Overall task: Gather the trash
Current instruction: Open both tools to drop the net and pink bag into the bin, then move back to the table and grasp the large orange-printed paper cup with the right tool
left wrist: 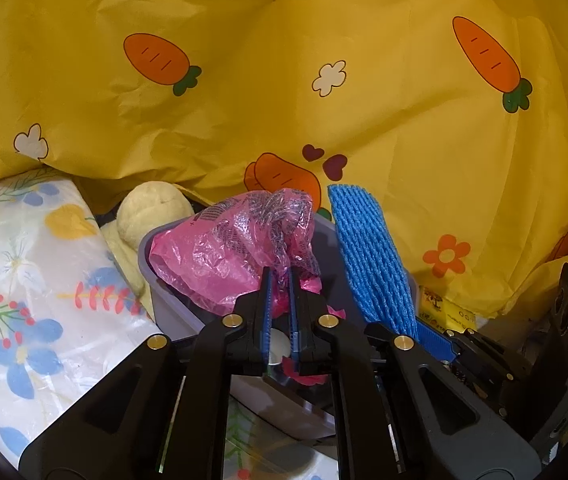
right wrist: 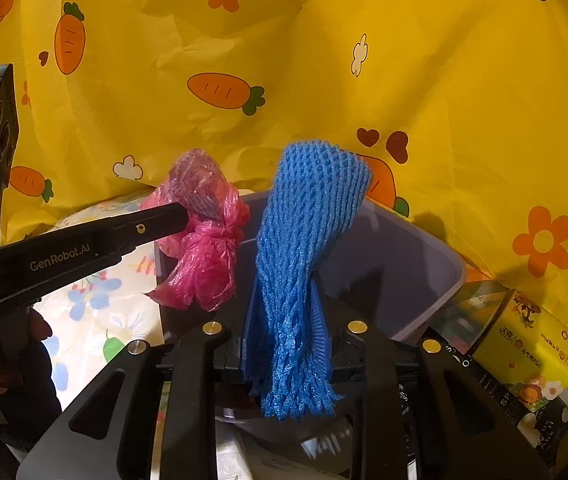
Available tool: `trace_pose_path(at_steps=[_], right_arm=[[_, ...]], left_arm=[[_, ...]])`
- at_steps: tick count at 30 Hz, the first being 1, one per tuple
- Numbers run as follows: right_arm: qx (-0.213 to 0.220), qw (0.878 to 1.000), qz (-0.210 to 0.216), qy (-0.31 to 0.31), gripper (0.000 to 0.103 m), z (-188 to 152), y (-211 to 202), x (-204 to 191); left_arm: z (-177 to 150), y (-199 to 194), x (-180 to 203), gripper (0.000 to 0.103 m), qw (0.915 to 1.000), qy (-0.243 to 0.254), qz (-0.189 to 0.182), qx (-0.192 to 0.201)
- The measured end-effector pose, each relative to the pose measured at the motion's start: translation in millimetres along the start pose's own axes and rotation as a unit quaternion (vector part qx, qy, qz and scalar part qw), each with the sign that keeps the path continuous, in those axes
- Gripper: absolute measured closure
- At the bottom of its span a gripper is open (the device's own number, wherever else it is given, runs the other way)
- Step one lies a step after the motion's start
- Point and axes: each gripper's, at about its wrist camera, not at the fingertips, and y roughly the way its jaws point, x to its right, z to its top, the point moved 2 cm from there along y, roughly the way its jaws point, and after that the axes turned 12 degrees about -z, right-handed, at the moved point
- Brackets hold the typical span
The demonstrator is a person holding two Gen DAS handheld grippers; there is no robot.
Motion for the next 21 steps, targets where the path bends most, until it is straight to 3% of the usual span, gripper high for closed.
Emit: trace_pose_path(at_steps=[1, 4, 8, 13, 17, 21], right_arm=[[0.000, 1.000, 0.001, 0.000, 0.074, -1, 0, 0], [-0.001, 1.000, 0.001, 0.001, 0.070, -2, 1, 0], [0.003, 1.000, -0.003, 0.004, 0.056, -3, -1, 2], [0.011, 1.000, -0.013, 0.016, 0.041, -3, -4, 7], [0.020, 0.999, -0.021, 0.030, 0.029, -3, -9, 9], [0.038, 0.998, -0.025, 0.041, 0.024, 0, -20, 5]], left_arm=[[0, -1, 0, 0.085, 1.0000, 0.000, 0.001, 0.003], [-1, -8, -2, 0.051, 0.9998, -0.010, 0.004, 0.016], [-2, -28, -7, 0.020, 0.9983, -0.014, 0.031, 0.047], [-9, -66, -14, 0.006, 0.9921, -0.007, 0.086, 0.091], [-18, -100, -29, 0.006, 0.9840, -0.018, 0.138, 0.112], [-29, -135, -47, 0.006, 0.9737, -0.035, 0.187, 0.126]])
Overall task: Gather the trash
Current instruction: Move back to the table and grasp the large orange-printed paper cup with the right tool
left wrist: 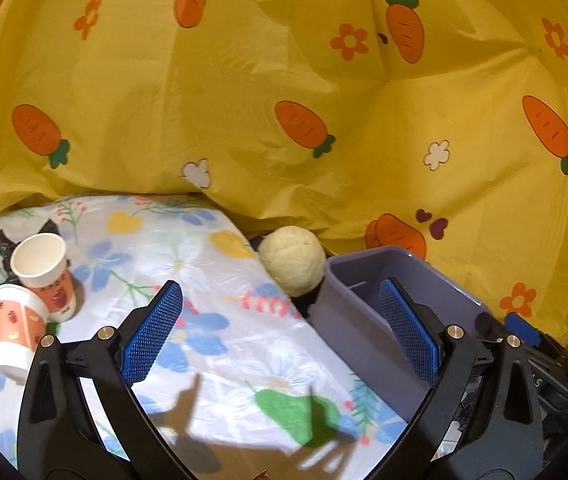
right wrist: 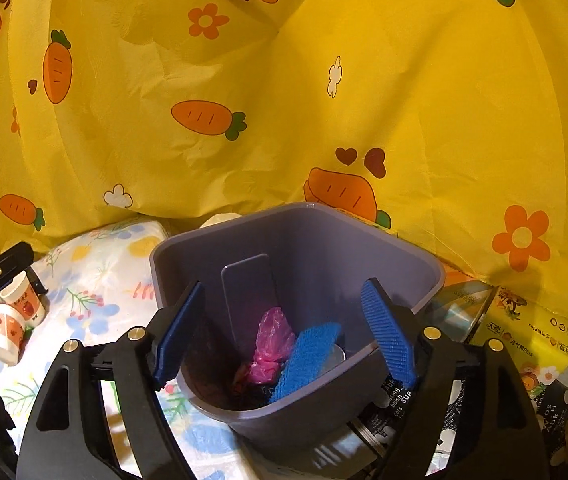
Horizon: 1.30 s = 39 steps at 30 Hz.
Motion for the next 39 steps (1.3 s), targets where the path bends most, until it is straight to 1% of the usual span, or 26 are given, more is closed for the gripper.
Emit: trace_pose_path(at_steps=[3, 6, 10, 13, 19, 26, 30, 32, 35, 39], right_arm=[[0.016, 1.000, 0.010, 0.001, 0.022, 2, -11, -10], [0.028, 0.999, 0.024, -0.001, 0.019, 2, -24, -25], [0.030, 0.998, 0.059, -0.018, 0.019, -1, -37, -57], [0.027, 0.995, 0.090, -0.035, 0.019, -6, -45, -86], [0.010, 0.985, 0.153, -0.078, 0.019, -20, -61, -149], [-0.013, 0.969, 0.210, -0.130, 0.019, -42, -75, -218], [-0.038, 0.957, 0.238, -0.161, 0.019, -55, -79, -261], [-0.047, 0.951, 0.250, -0.178, 0.019, -62, -81, -281], [-0.061, 0.943, 0.257, -0.203, 0.019, -69, -79, -314], [-0.082, 0.935, 0.257, -0.230, 0.019, -79, -72, -348]], left_arm=[[-1, -19, -21, 0.006, 0.9989, -0.002, 0.048, 0.002], [-6, -41, -43, 0.006, 0.9961, -0.011, 0.087, 0.006], [-15, -69, -75, 0.006, 0.9915, -0.029, 0.126, 0.011], [-21, -91, -99, 0.006, 0.9861, -0.039, 0.161, 0.018], [-36, -134, -145, 0.006, 0.9727, -0.073, 0.219, 0.023], [-53, -186, -190, 0.006, 0.9481, -0.094, 0.303, 0.024], [-63, -216, -213, 0.006, 0.9348, -0.111, 0.336, 0.035], [-66, -227, -222, 0.006, 0.9305, -0.119, 0.344, 0.039], [-70, -238, -231, 0.006, 0.9269, -0.130, 0.350, 0.042], [-73, -246, -237, 0.006, 0.9258, -0.132, 0.352, 0.041]])
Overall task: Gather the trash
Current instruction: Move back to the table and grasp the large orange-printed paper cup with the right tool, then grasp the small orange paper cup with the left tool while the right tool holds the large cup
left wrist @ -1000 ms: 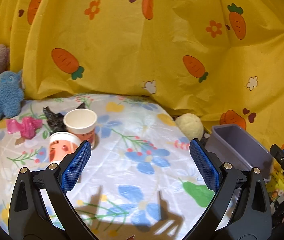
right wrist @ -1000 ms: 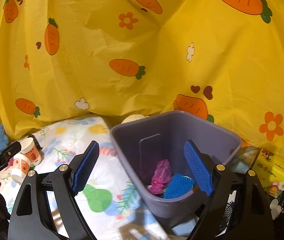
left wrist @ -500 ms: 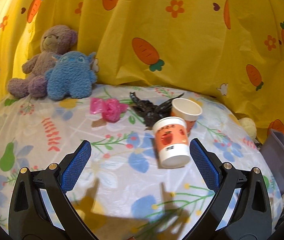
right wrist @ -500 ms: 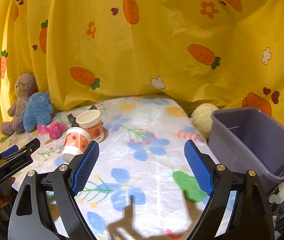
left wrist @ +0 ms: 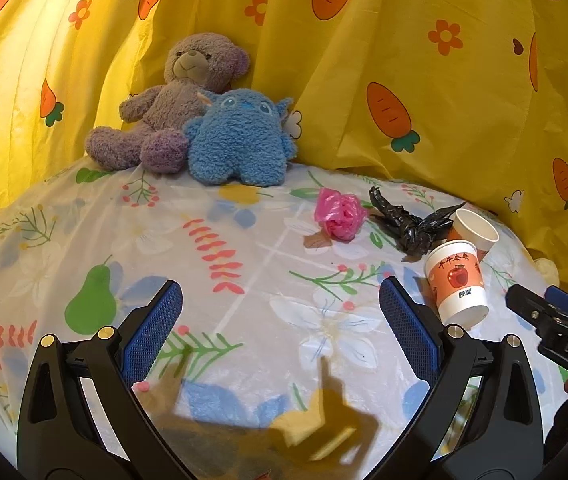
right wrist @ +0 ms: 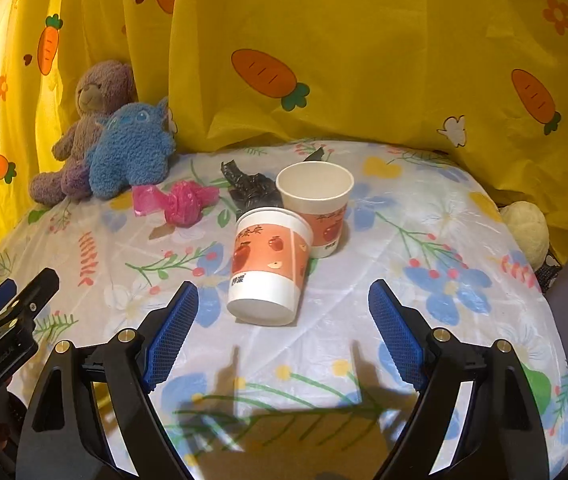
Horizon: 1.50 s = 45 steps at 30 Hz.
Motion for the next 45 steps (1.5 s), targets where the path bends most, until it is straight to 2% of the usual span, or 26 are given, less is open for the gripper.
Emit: trace_pose_path(at_steps=[5, 15, 21, 23, 34, 40, 45], right_arm=[[-0.037, 0.999, 0.002, -0.010, 0.019, 4, 29, -18], [-0.076, 0.997, 0.012, -0.007, 0.024, 14, 61, -27], [-0.095, 0.995, 0.015, -0.007, 0.035, 11, 72, -25], [-0.100, 0.995, 0.015, -0.009, 0.044, 10, 74, -24], [-0.072, 0.997, 0.039, 0.010, 0.046, 4, 51, 1], [-0.037, 0.998, 0.032, 0.034, 0.046, -5, 24, 34], [-0.016, 0.998, 0.019, 0.057, 0.046, -9, 8, 63]], left_arm=[[0, 1, -5, 0.006, 1.0000, -0.003, -0.003, -0.002], [0, 2, 8, 0.006, 0.9997, 0.016, -0.016, -0.008], [1, 2, 15, 0.006, 0.9995, 0.021, -0.021, -0.009], [0, 3, 18, 0.006, 0.9994, 0.022, -0.024, -0.011], [0, 8, 32, 0.006, 0.9988, 0.030, -0.034, -0.020], [5, 13, 52, 0.006, 0.9966, 0.043, -0.066, -0.023], [19, 21, 80, 0.006, 0.9922, 0.057, -0.110, -0.014]])
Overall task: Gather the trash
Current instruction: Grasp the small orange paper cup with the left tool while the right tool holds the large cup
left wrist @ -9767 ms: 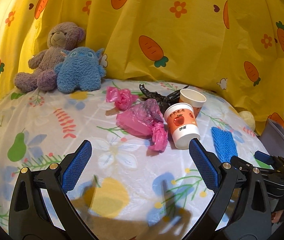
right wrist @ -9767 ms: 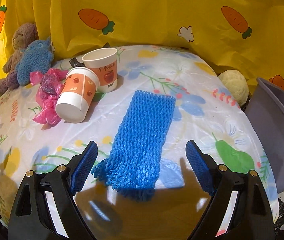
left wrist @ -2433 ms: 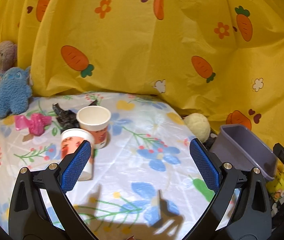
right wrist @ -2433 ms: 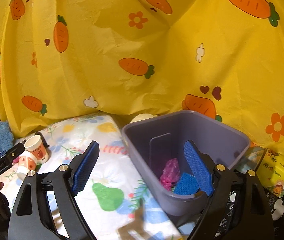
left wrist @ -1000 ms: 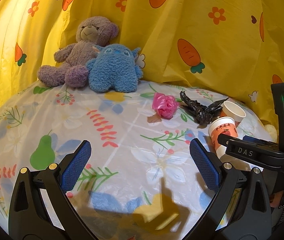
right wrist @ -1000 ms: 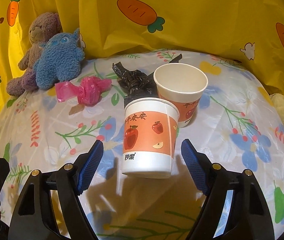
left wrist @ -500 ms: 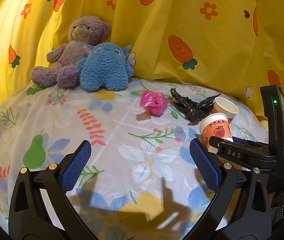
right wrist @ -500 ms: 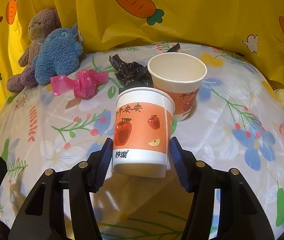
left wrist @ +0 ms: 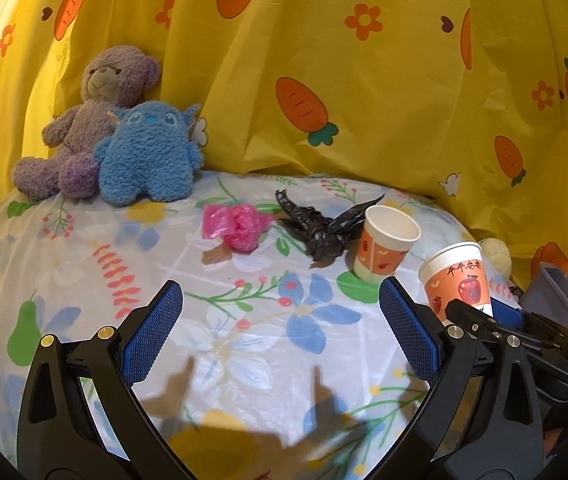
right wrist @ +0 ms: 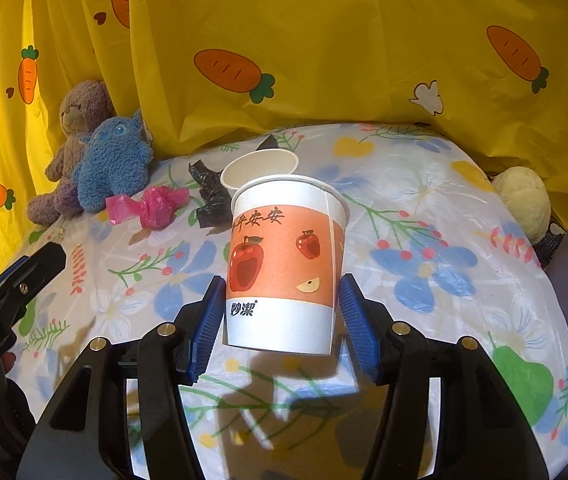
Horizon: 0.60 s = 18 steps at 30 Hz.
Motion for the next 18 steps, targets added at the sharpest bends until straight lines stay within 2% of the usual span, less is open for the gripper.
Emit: trace_pose_path(at_steps=[2, 6, 13, 18], right_arm=[[0.008, 1.000, -0.007, 0.012, 0.046, 2, -5, 12], [0.016, 0.999, -0.017, 0.039, 0.046, 4, -12, 36], [0.026, 0.996, -0.030, 0.074, 0.046, 0, -28, 72], [0.031, 0.995, -0.031, 0.094, 0.046, -3, -39, 91]], left_arm=[[8, 9, 14, 0.006, 0.9996, 0.017, -0.019, 0.009], [18, 42, 37, 0.006, 0.9971, 0.020, -0.074, 0.005], [16, 113, 67, 0.007, 0.9922, 0.043, -0.109, -0.043], [18, 150, 74, 0.012, 0.9910, 0.047, -0.105, -0.069]])
